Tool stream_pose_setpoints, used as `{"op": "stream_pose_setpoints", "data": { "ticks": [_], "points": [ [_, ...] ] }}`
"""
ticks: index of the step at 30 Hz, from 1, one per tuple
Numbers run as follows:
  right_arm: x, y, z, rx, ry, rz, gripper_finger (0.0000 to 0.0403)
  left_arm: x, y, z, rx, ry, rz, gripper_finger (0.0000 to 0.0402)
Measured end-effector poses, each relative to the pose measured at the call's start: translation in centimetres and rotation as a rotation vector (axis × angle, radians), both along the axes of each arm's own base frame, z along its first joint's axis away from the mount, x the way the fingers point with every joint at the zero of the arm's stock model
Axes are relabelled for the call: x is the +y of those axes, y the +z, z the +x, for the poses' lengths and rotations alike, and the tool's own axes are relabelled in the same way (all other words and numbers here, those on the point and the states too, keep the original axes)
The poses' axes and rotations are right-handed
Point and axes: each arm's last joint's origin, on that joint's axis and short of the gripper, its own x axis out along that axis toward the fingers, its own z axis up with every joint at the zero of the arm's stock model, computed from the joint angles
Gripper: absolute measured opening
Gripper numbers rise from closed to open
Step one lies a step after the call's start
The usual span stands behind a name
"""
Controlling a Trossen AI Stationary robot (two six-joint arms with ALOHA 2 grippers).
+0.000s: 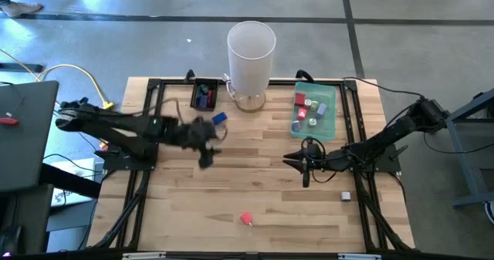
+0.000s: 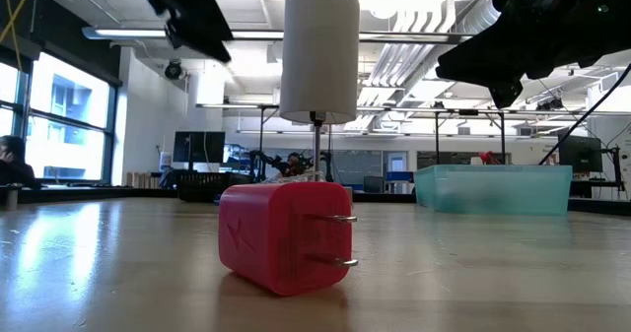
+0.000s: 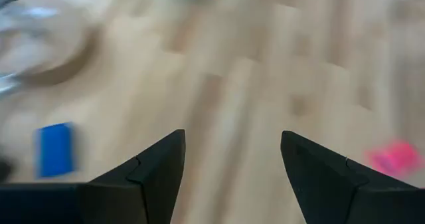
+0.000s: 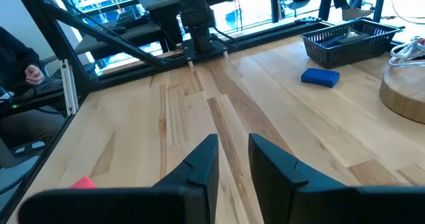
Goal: Pick & Place Office items
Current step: Put the pink adapter into the green bin
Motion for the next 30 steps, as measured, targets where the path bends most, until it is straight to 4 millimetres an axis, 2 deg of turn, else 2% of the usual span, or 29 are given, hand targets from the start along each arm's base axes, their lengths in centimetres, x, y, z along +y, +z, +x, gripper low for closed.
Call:
{"op": "stream_pose_setpoints", "data": {
  "ticks": [7,14,22,30],
  "points": [
    [0.0,0.1,0.0,-0.015,-0.001,0.01,0.007,-7.4,-0.3,0.1,-0.073,-0.276,0.038,0.0241],
    [0.0,0.4,0.1,-0.044,0.0,0.023,0.007,-12.7,-1.8,0.9,-0.133,-0.5,0.104,0.0241],
    [0.0,0.5,0.1,-0.051,-0.003,0.048,0.007,-16.3,-4.8,2.5,-0.141,-0.612,0.148,0.0241],
    [0.1,0.5,0.1,-0.055,-0.005,0.049,0.007,-17.7,-8.5,4.8,-0.124,-0.671,0.242,0.0241]
  ]
}}
